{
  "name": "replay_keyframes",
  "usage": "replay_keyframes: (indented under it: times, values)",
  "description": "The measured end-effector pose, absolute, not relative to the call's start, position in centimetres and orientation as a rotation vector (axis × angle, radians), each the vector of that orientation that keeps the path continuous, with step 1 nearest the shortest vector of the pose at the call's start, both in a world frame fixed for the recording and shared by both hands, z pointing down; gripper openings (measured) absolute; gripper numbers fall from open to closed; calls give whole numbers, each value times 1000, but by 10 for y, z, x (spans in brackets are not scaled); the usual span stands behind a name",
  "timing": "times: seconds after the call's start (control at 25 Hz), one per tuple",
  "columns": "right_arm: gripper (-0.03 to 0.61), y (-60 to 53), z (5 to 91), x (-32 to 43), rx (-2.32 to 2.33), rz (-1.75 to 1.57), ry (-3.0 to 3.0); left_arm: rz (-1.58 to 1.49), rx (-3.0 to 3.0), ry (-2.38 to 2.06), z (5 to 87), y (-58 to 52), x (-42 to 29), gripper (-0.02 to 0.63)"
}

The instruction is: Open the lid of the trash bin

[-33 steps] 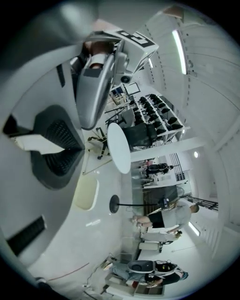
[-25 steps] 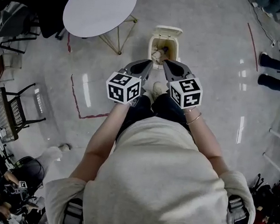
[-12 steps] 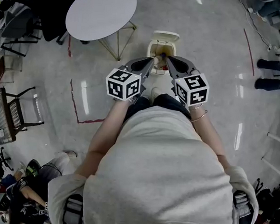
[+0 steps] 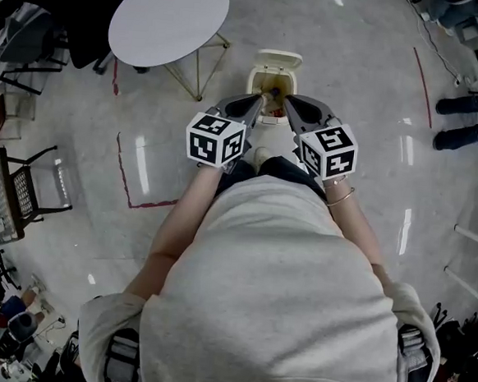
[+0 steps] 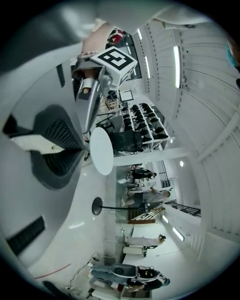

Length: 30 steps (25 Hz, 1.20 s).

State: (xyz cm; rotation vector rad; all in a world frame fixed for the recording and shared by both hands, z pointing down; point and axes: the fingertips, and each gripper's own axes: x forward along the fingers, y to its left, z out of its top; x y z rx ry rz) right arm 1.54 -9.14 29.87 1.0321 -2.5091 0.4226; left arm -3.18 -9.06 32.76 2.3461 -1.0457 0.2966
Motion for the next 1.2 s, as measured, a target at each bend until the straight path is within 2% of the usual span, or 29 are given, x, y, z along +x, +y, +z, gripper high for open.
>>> replay_keyframes:
  times: [1.2]
  values:
    - [6,-81,307,11,1031,437,-2496,262,2322,-983,335,-77,-28,9]
